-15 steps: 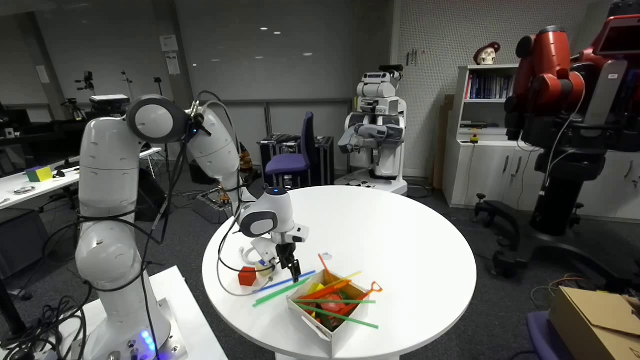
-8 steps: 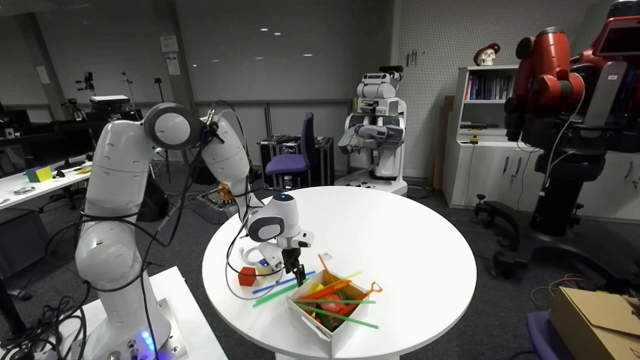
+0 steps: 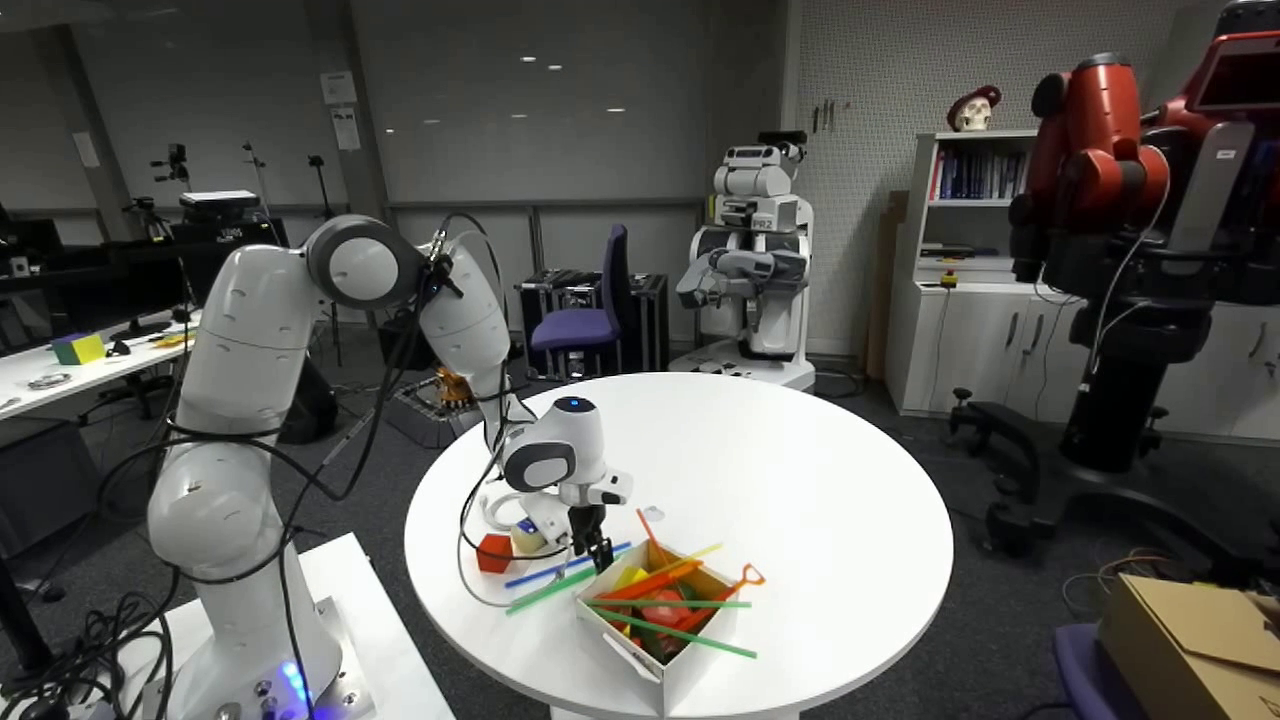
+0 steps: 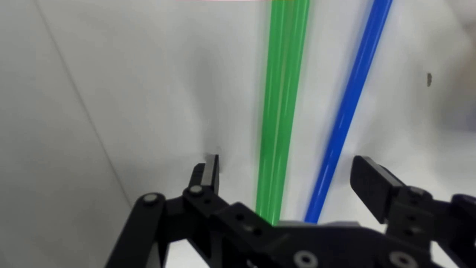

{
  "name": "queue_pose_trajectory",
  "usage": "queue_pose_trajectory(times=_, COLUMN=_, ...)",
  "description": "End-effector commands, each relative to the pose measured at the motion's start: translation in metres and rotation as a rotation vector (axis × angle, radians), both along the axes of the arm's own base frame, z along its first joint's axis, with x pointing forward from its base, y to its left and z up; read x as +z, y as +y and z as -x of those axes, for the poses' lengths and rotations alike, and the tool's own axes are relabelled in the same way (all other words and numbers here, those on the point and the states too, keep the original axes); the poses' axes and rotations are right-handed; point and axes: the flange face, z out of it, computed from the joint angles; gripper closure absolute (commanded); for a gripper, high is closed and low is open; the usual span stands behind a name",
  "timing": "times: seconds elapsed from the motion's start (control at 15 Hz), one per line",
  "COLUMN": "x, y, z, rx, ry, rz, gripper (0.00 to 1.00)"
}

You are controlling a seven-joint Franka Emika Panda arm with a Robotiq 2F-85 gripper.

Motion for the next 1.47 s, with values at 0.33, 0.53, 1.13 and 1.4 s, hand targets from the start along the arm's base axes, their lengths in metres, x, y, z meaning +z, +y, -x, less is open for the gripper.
queue_pose_trajectory(times=0.33, x=0.003, y=-0.003, z=-0.011, rx=-0.008, ry=-0.001, rz=-0.011, gripper=0.74)
queue_pose_trajectory(times=0.53, x=0.004, y=-0.004, z=-0.014, rx=-0.009, ry=-0.004, rz=-0.01, gripper=0.96)
queue_pose_trajectory(times=1.13, x=0.033, y=-0.004, z=-0.008, rx=-0.045, ry=-0.036, rz=0.01, gripper=0.97)
queue_pose_trajectory(times=1.4, x=0.051, y=0.002, z=-0.005, rx=-0.053, ry=-0.043, rz=0.013, gripper=0.97)
